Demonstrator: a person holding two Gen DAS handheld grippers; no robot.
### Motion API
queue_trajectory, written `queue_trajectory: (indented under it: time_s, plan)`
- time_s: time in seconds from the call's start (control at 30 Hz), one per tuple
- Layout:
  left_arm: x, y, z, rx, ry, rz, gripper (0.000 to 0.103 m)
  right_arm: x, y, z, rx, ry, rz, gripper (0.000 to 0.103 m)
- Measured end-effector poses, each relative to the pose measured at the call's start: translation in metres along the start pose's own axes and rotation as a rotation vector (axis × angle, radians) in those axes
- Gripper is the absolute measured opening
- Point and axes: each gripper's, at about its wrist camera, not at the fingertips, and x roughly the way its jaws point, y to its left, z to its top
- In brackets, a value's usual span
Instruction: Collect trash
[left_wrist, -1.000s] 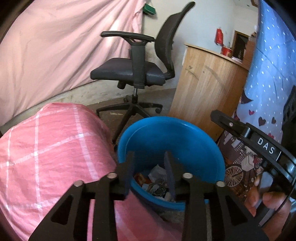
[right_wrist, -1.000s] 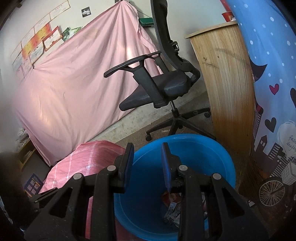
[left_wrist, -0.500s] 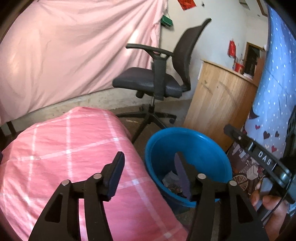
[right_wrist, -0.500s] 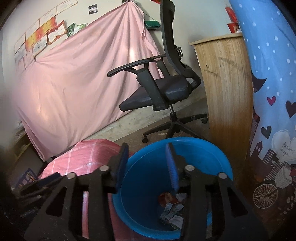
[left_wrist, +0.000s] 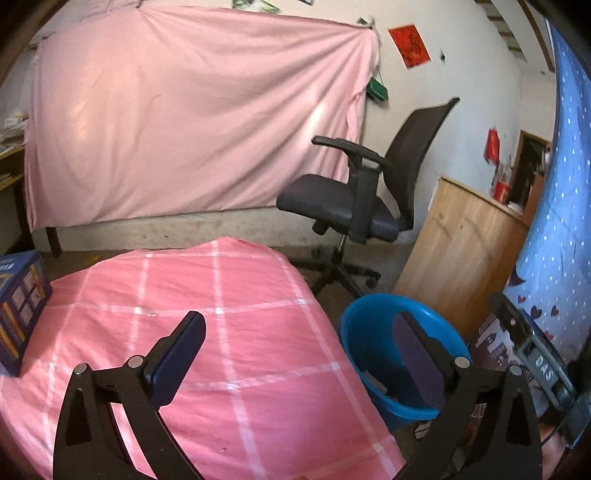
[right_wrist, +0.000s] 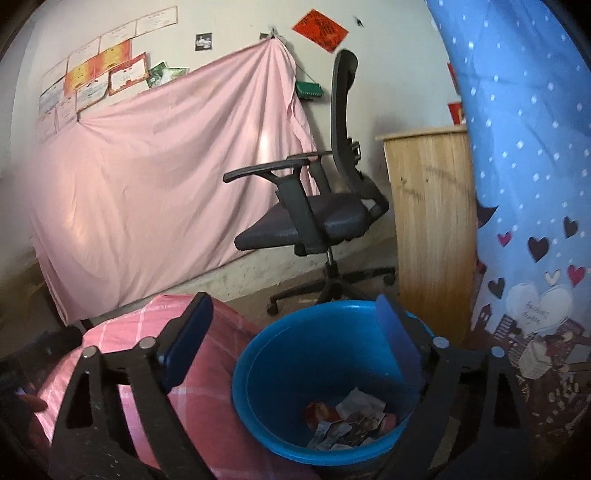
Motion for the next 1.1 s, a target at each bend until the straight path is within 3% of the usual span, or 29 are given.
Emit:
queue_trajectory:
  time_s: [0.53,1.1]
  plan:
    - [-0.071,0.013,-0.051,0.003,-0.128,0.06,0.1,-0.081,0.008,-0.034,-0.039,-0.107,0.004,0.103]
    - [-0.148,0.03,-0.083,0.039,-0.209,0.084,0.101,-0.173,0.051,-0.051,-0.109,-0.167,0.025,0.103]
